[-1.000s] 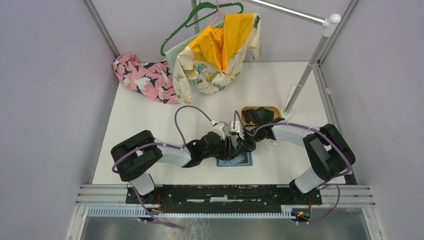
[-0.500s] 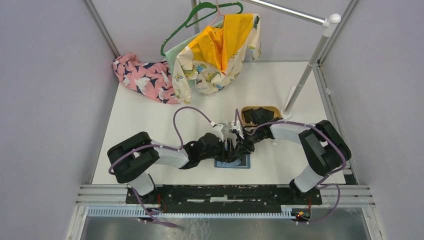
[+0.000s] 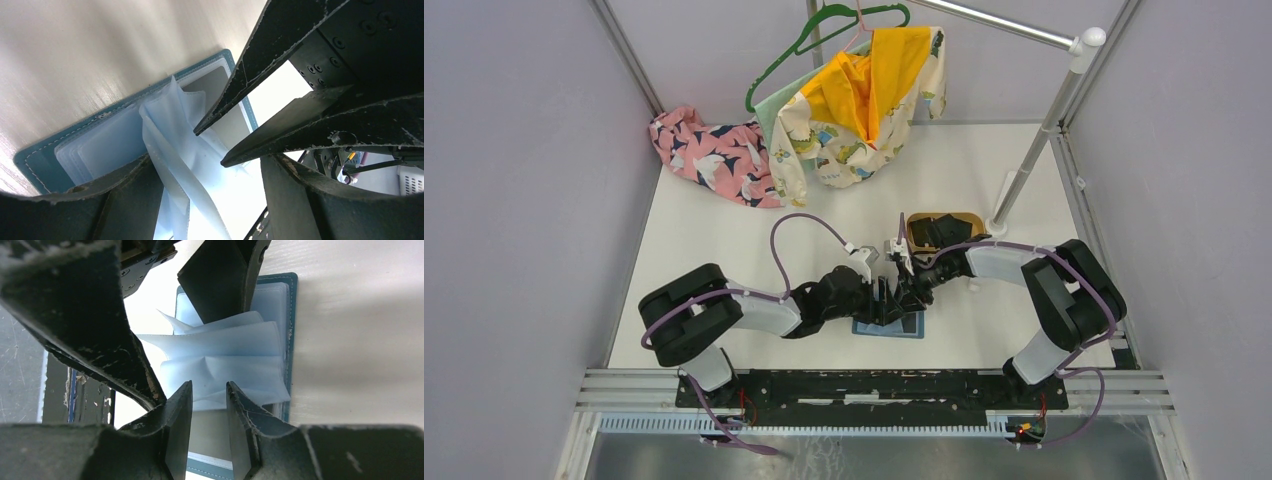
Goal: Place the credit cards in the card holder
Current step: Open the card holder at the center of the board.
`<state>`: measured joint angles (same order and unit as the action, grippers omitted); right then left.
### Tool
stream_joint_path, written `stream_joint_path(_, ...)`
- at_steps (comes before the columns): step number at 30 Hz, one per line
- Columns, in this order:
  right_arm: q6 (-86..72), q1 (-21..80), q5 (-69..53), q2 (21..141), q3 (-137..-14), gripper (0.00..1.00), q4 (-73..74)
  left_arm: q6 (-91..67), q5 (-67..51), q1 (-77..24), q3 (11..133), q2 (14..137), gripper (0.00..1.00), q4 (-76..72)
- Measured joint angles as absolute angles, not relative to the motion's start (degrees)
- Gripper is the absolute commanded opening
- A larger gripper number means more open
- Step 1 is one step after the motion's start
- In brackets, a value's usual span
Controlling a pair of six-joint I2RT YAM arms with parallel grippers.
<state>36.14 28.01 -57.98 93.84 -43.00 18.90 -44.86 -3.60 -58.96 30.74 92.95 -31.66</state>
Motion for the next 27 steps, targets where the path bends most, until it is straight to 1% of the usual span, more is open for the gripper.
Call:
stream_joint_path(5,34.33,27.90,-58.02,93.84,-42.54,0.38,17.56,-44.84,-3.57,-58.96,30.61,92.92,0.71,-31.79)
stream_joint_path(8,33.32,27.40,-57.98,93.84,-42.37,0.39,16.82,-44.86,-3.51,-58.96,30.39,92.92,0.66,-31.97)
stream_joint_path(12,32.71,26.26,-57.52,93.78,-42.35,0.42,16.75,-44.86,-3.05,-58.96,29.82,92.62,0.58,-31.75)
stream_joint_path(14,32.60,25.41,-56.60,93.54,-42.30,0.42,16.78,-44.88,-2.74,-58.96,29.65,92.55,0.54,-31.46)
stream_joint_path(17,32.86,24.86,-54.61,93.32,-42.26,0.43,16.91,-44.86,-2.09,-58.96,29.63,92.58,0.44,-30.92)
stream_joint_path(22,33.36,24.62,-53.12,93.30,-42.26,0.44,17.41,-44.88,-1.06,-58.96,29.63,92.58,0.23,-29.21)
stream_joint_path(24,33.69,24.56,-52.95,93.17,-42.26,0.45,17.58,-44.91,-0.60,-58.96,29.63,92.58,0.18,-28.67)
stream_joint_path(27,34.33,24.29,-52.71,92.75,-42.26,0.48,18.04,-44.91,-0.27,-58.96,29.63,92.58,0.14,-28.23)
